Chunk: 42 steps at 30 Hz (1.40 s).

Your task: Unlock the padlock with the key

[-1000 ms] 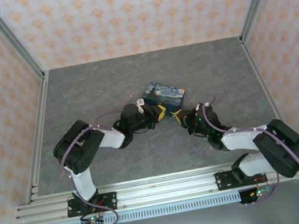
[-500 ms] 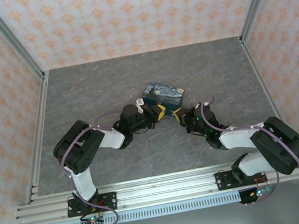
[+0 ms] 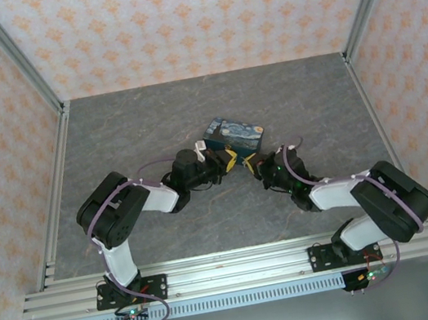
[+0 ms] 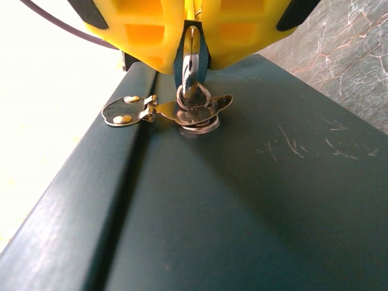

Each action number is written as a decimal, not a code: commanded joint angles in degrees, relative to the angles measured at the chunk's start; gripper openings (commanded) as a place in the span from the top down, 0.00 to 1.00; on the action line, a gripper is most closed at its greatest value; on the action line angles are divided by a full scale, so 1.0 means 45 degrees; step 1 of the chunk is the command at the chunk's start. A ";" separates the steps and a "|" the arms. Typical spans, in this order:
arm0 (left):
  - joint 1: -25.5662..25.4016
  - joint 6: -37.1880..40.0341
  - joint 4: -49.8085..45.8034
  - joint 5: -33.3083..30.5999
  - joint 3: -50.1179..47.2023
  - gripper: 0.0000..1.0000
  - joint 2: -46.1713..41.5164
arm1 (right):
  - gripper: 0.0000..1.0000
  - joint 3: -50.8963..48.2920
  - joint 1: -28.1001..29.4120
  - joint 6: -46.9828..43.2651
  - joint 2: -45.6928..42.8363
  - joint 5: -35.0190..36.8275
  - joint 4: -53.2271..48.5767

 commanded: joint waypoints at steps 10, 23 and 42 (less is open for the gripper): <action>-0.0200 -0.0148 0.1125 -0.0178 0.0168 1.00 -0.0311 | 1.00 0.0562 0.0145 0.0245 0.0461 0.0279 0.0700; -0.0203 -0.0099 0.1086 -0.0329 0.0072 1.00 -0.0190 | 1.00 0.0044 0.0171 -0.0075 -0.0694 0.0801 -0.0768; -0.0207 -0.0080 0.1008 -0.0389 0.0093 1.00 -0.0208 | 1.00 0.0384 0.0164 -0.0252 -0.0698 0.0533 -0.1374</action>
